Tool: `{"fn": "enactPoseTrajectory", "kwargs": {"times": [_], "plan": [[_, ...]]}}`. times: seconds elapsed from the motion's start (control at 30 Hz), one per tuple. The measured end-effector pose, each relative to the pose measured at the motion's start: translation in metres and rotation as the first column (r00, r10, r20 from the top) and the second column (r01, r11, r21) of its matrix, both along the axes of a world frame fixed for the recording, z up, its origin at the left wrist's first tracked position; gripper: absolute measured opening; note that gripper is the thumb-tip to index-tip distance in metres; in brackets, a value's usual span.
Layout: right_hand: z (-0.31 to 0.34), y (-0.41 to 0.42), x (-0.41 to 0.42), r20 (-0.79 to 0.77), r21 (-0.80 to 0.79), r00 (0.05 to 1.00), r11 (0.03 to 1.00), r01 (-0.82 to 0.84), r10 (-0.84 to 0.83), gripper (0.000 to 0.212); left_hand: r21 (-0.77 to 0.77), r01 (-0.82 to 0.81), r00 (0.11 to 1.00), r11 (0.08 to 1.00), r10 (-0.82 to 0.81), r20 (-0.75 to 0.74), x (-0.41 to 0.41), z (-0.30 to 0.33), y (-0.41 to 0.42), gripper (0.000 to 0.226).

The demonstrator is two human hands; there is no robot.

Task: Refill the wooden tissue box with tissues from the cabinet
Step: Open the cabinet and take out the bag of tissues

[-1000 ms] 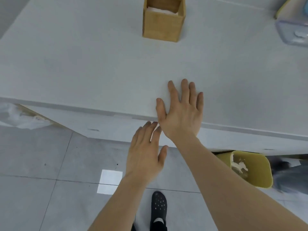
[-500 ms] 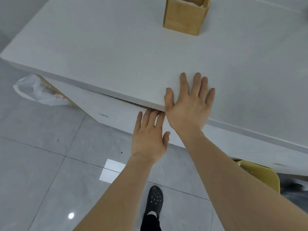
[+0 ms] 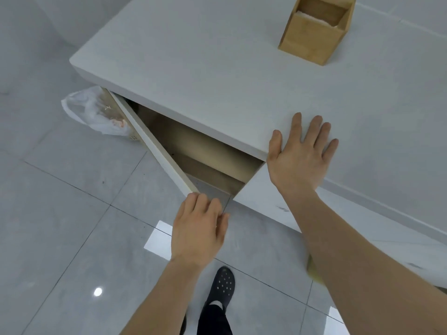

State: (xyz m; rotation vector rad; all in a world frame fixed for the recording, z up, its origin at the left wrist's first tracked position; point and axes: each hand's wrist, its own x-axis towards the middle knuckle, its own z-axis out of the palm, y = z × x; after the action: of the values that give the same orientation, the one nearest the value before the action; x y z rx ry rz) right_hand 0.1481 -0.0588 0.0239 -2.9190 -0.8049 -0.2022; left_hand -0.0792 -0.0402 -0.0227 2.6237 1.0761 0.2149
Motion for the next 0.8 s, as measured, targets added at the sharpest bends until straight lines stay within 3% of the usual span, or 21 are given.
{"fn": "enactPoseTrajectory", "kwargs": {"times": [0.13,0.5,0.57,0.67,0.8], "plan": [[0.001,0.000,-0.001,-0.002,0.009,1.000,1.000,-0.004,0.004,0.070,0.021,-0.038,0.999,0.999,0.039,-0.005,-0.020,0.000,-0.004,0.007],[0.010,0.002,-0.022,-0.084,0.022,0.993,0.997,-0.079,0.081,0.065,0.026,-0.110,0.994,0.994,0.111,-0.017,-0.037,0.008,-0.008,0.021],[0.015,0.005,-0.035,-0.068,0.092,0.979,0.978,-0.185,0.192,0.060,0.012,-0.114,0.993,0.993,0.114,-0.023,-0.041,0.010,-0.008,0.024],[0.017,0.013,-0.069,-0.036,0.282,0.907,0.875,-0.394,0.420,0.048,-0.009,-0.113,0.993,0.994,0.113,-0.019,-0.049,0.012,-0.007,0.026],[0.007,0.015,-0.129,-0.120,0.402,0.783,0.751,-0.524,0.611,0.035,-0.034,-0.126,0.991,0.991,0.127,0.028,-0.063,0.011,-0.006,0.027]]}}
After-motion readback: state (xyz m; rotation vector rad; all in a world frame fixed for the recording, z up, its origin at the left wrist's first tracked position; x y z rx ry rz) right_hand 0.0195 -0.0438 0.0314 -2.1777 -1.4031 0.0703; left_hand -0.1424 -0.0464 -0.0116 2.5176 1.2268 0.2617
